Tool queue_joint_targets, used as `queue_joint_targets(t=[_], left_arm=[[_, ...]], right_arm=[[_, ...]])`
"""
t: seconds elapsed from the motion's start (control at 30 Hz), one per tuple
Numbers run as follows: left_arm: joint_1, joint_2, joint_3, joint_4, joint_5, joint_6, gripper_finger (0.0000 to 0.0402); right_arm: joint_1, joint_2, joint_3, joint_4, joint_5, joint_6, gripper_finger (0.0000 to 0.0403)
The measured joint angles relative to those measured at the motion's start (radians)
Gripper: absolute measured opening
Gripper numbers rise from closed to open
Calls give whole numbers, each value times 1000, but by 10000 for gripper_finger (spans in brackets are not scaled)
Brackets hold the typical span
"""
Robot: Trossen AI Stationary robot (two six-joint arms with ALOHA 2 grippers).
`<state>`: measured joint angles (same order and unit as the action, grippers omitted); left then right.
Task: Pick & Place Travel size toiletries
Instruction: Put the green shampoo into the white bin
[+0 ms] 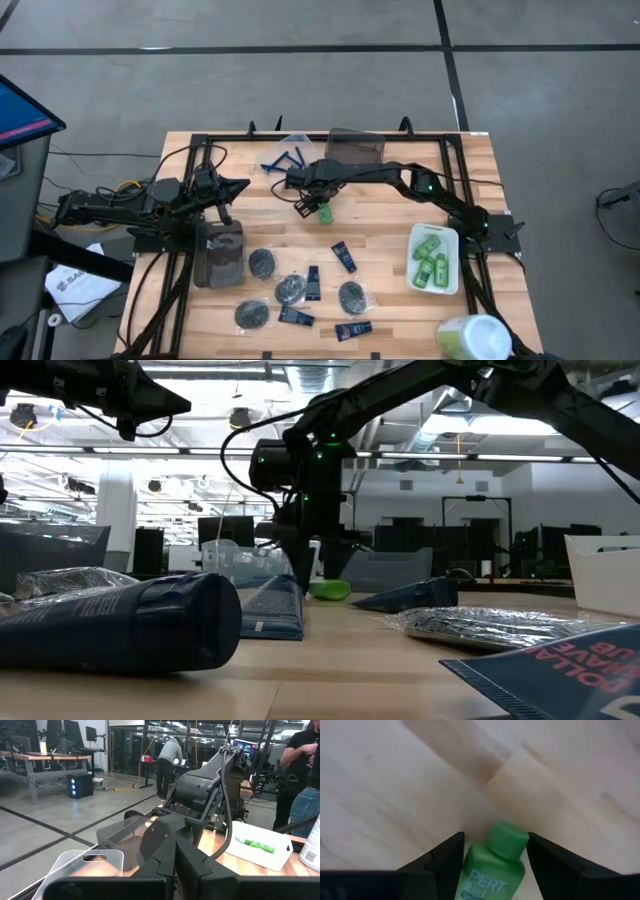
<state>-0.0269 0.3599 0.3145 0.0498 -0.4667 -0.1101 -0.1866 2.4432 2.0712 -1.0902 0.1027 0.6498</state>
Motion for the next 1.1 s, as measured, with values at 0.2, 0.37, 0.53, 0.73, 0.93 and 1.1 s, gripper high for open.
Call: queue_joint_targets(t=[0.2,0.37,0.53,0.73,0.93,1.1], left_arm=[[0,0,0,0,0,0,0],[0,0,0,0,0,0,0],[0,0,0,0,0,0,0],[0,0,0,1,0,0,0],[0,0,0,4,0,1,0],[0,0,0,5,0,0,0]], right_arm=[[1,0,0,20,-2,-4,137],[3,0,0,14,-28,-30,83],[14,-24,-2,-5,-28,-81,81],[38,-178,0,-102,-12,-140,81],[79,-314,0,-268,95,-104,81],[138,-402,-42,-325,141,-10,81]])
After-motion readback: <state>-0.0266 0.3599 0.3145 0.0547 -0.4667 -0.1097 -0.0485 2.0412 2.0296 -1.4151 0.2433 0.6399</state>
